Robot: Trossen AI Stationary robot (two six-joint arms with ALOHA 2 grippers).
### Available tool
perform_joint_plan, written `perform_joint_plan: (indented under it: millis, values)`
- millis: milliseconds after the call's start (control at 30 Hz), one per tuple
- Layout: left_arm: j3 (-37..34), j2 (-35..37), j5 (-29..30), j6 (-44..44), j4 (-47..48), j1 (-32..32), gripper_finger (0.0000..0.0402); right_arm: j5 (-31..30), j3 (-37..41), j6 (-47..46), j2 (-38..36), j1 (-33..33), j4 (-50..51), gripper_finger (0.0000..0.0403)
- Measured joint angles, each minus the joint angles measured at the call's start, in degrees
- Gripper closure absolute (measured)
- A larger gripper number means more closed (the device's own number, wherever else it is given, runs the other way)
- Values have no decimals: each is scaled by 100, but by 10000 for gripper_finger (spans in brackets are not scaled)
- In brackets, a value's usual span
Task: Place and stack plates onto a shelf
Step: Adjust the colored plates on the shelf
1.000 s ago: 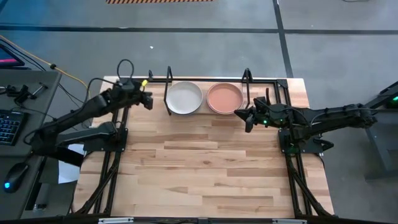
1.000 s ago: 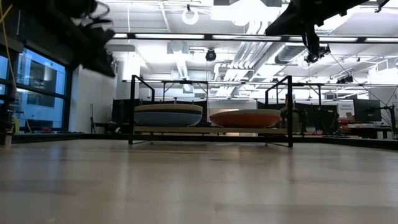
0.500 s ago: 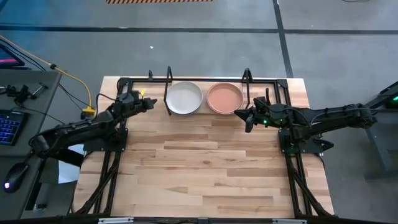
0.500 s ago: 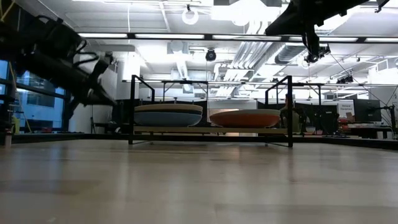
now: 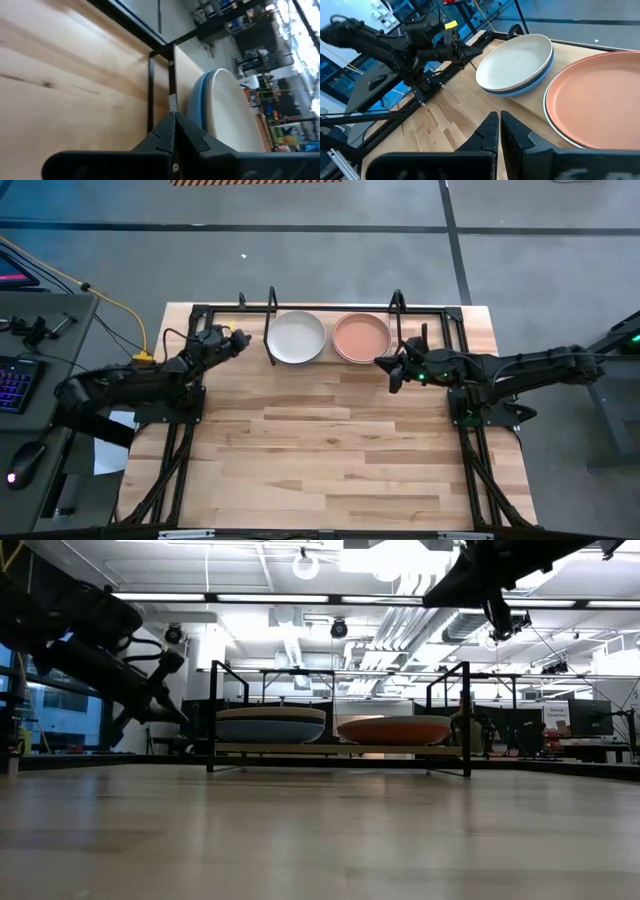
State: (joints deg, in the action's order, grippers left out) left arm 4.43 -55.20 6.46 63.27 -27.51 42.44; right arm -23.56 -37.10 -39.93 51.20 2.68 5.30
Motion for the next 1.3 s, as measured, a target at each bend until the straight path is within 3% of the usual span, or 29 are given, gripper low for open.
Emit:
perform_joint_plan:
  millis: [167, 500, 700, 1300]
  values:
    - [2, -678, -167, 254, -990, -2, 401, 44, 0, -37, 134, 0, -29, 403]
    - [19, -1809, -447, 593, -2082, -2, 401, 136, 0, -19, 138, 0, -37, 403]
    - [306, -2235, -684, 657, -2084, -9, 401, 147, 0, -17, 138, 0, -37, 403]
    - [472, -2423, -859, 701, -2269, -133, 401, 145, 0, -17, 135, 0, -37, 403]
